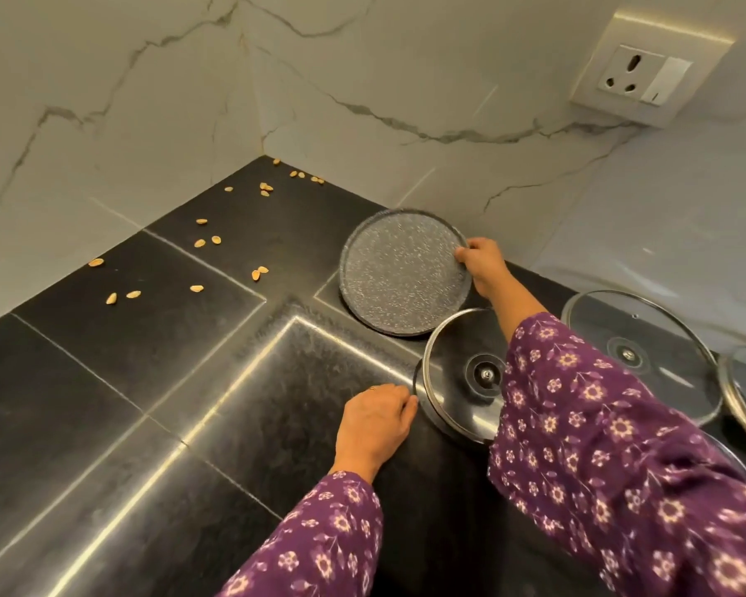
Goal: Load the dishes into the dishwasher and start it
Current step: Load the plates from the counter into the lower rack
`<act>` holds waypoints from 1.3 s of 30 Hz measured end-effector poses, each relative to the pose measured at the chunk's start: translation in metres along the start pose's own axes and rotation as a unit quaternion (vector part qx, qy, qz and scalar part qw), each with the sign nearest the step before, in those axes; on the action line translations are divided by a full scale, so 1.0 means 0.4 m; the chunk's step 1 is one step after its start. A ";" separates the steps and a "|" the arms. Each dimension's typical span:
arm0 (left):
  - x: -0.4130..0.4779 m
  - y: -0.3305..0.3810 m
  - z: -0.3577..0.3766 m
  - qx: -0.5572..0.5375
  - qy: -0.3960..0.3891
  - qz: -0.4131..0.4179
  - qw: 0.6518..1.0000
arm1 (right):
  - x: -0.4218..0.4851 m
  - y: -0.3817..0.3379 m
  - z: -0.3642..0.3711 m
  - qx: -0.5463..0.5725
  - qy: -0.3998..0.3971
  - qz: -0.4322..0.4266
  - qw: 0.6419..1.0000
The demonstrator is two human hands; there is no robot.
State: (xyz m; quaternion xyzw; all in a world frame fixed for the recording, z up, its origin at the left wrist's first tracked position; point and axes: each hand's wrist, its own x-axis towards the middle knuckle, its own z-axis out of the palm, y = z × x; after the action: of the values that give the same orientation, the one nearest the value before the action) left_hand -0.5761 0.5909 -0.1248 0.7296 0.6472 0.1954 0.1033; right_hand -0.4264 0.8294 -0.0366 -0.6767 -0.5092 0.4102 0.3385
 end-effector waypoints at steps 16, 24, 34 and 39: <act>-0.007 0.007 -0.016 0.032 -0.006 -0.019 0.999 | -0.330 -0.032 -0.224 0.245 0.213 -0.232 0.917; -0.062 0.066 -0.043 0.027 0.063 -0.024 0.997 | -0.676 0.097 -0.623 0.311 0.342 -0.221 0.859; -0.308 0.740 0.084 -0.101 0.110 0.294 0.944 | -1.210 0.470 -1.080 0.303 0.527 -0.193 0.771; -0.533 1.149 0.186 -0.147 0.006 0.453 0.879 | -1.487 0.663 -1.232 0.262 0.610 -0.136 0.735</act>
State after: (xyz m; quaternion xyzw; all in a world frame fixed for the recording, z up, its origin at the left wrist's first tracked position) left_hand -0.1478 0.3237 -0.0389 0.9185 0.2107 0.3175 0.1057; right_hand 0.0400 0.1674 0.0703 -0.5902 -0.1525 -0.0238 0.7924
